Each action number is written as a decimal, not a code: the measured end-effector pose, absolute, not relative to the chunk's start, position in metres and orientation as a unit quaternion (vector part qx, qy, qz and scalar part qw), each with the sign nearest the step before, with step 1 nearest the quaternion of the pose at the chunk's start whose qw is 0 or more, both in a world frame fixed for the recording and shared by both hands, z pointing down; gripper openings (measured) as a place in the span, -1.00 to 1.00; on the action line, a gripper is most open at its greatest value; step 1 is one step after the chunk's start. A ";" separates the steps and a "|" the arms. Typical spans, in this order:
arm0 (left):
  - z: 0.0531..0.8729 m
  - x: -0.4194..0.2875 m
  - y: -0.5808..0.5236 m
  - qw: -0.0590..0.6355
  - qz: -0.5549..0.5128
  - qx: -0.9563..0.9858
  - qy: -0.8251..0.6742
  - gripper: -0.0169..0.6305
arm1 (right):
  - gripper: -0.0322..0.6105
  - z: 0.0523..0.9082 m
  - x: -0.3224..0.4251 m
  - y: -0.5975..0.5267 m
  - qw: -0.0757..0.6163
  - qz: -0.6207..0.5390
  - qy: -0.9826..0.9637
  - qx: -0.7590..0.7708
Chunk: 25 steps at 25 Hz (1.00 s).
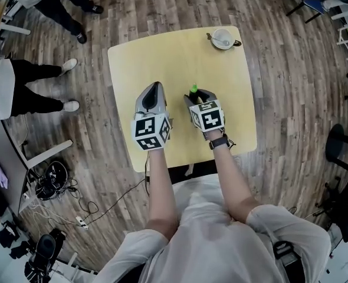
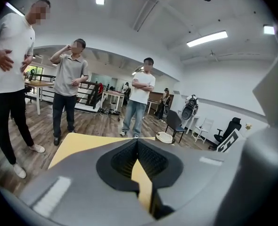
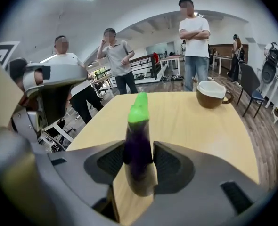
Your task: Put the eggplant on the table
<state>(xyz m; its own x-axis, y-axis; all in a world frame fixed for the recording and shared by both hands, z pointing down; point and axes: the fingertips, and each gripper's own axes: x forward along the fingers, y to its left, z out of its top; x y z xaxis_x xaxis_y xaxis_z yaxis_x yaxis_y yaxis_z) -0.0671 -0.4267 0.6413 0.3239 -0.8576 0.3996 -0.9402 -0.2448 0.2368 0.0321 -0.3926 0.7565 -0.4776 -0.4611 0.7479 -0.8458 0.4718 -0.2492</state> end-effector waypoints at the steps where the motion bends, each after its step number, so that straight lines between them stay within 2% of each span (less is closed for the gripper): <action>1: 0.646 -0.067 -0.426 0.224 0.100 0.782 -0.573 -0.92 | -0.33 0.762 0.031 -0.393 0.310 0.315 -0.799 0.408; 12: 0.682 -0.081 -0.416 0.247 0.152 0.754 -0.590 -0.92 | -0.33 0.800 0.019 -0.399 0.354 0.280 -0.794 0.407; 15: 0.683 -0.083 -0.416 0.250 0.150 0.752 -0.592 -0.92 | -0.24 0.806 0.019 -0.398 0.372 0.279 -0.791 0.397; 18: 0.681 -0.084 -0.415 0.250 0.143 0.752 -0.593 -0.92 | -0.16 0.805 0.020 -0.399 0.362 0.280 -0.793 0.401; 25: 0.650 -0.087 -0.415 0.230 0.119 0.764 -0.591 -0.92 | -0.16 0.766 0.027 -0.398 0.332 0.261 -0.795 0.435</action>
<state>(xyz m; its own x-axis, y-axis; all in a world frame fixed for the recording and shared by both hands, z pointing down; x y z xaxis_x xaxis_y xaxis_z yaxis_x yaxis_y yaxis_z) -0.0870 -0.4150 0.6501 0.2732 -0.8482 0.4538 -0.9578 -0.1958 0.2106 0.0267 -0.3976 0.7664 -0.4009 -0.5198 0.7544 -0.8654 0.4850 -0.1257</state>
